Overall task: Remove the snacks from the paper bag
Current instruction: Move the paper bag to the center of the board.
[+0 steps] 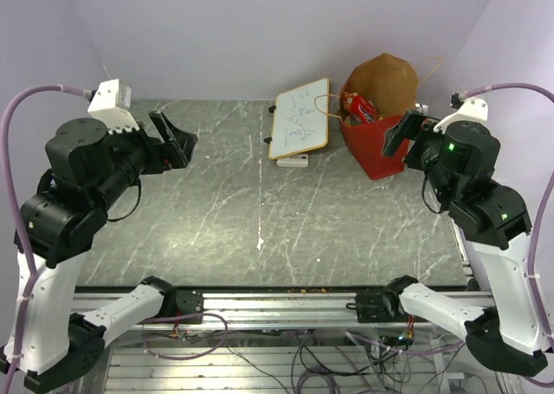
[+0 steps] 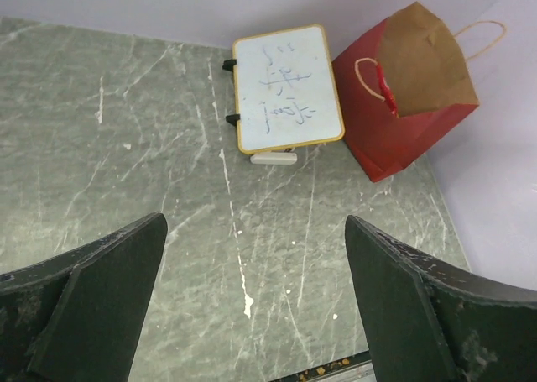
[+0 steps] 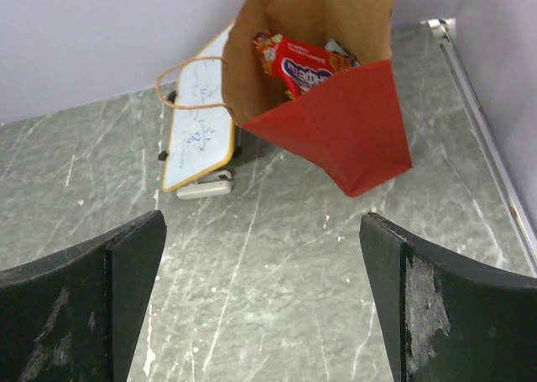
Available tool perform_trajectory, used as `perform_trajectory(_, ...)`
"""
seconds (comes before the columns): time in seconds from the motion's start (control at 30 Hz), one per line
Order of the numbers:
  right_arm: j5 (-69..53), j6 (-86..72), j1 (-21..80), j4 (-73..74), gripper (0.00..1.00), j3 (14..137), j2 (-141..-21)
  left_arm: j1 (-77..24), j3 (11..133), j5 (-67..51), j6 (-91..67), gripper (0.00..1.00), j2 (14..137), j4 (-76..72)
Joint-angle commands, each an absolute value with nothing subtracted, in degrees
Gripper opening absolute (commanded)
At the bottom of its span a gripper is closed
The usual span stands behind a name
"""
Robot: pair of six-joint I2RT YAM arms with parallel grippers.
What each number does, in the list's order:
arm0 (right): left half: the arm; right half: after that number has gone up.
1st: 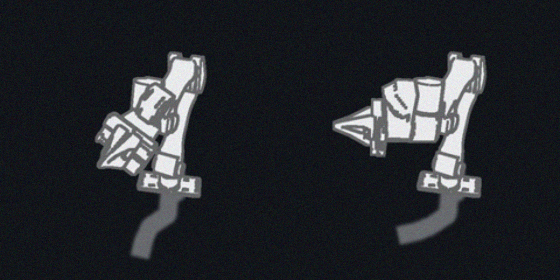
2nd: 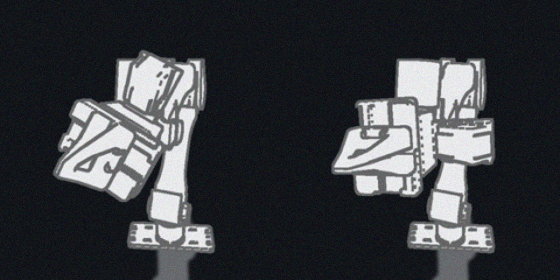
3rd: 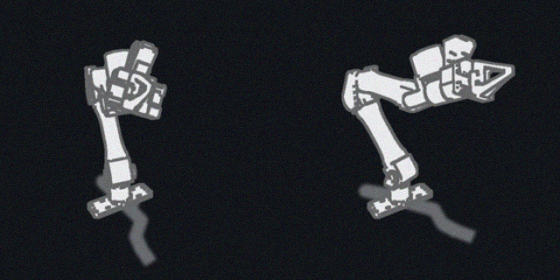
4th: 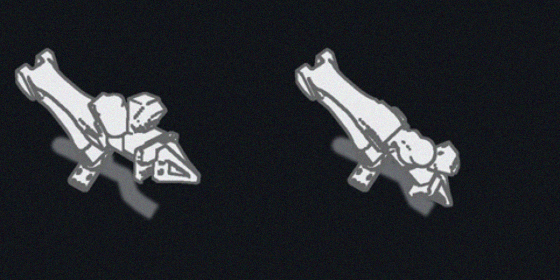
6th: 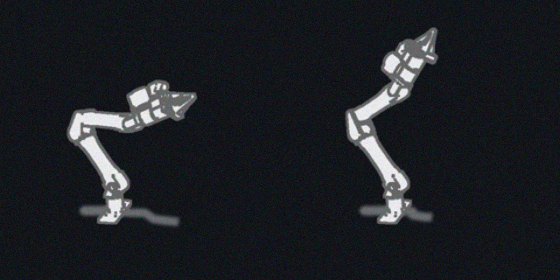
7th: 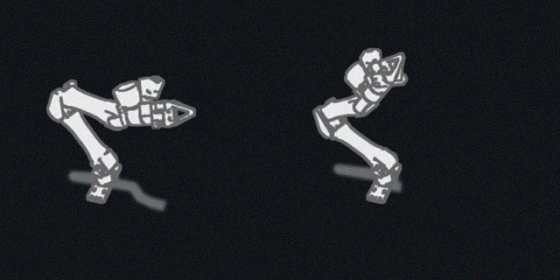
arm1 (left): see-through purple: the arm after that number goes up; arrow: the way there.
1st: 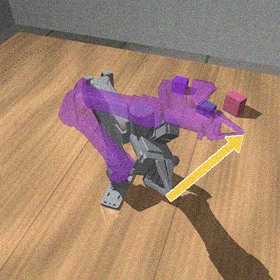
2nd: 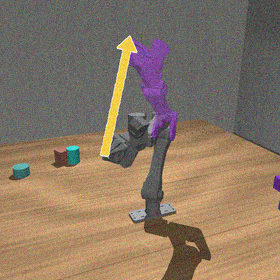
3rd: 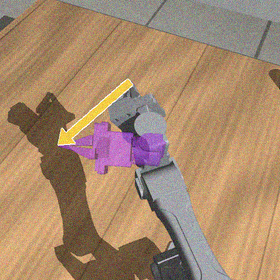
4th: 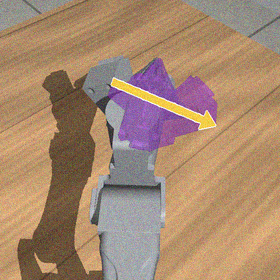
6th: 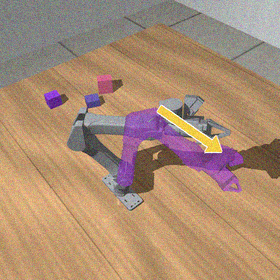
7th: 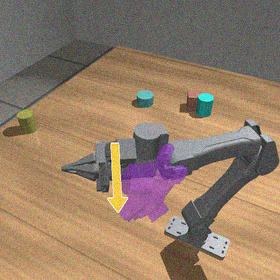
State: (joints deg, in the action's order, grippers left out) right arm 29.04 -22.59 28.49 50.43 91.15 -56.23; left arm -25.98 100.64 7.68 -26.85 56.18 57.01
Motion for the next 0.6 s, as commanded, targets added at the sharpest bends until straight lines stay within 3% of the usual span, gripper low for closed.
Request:
perform_trajectory(0.0,27.2,-25.8,25.5,56.0,1.0,90.6,-54.8,-23.3,97.3,5.8,-29.9,0.97,55.3,55.1)
perform_trajectory(0.27,19.7,-28.1,20.1,59.6,1.0,87.2,-53.7,-18.6,90.0,1.3,-34.5,0.96,55.3,52.0)
perform_trajectory(0.57,12.5,-27.3,16.8,49.6,1.0,82.5,-60.6,-15.6,87.3,-3.6,-35.9,0.96,57.1,51.6)
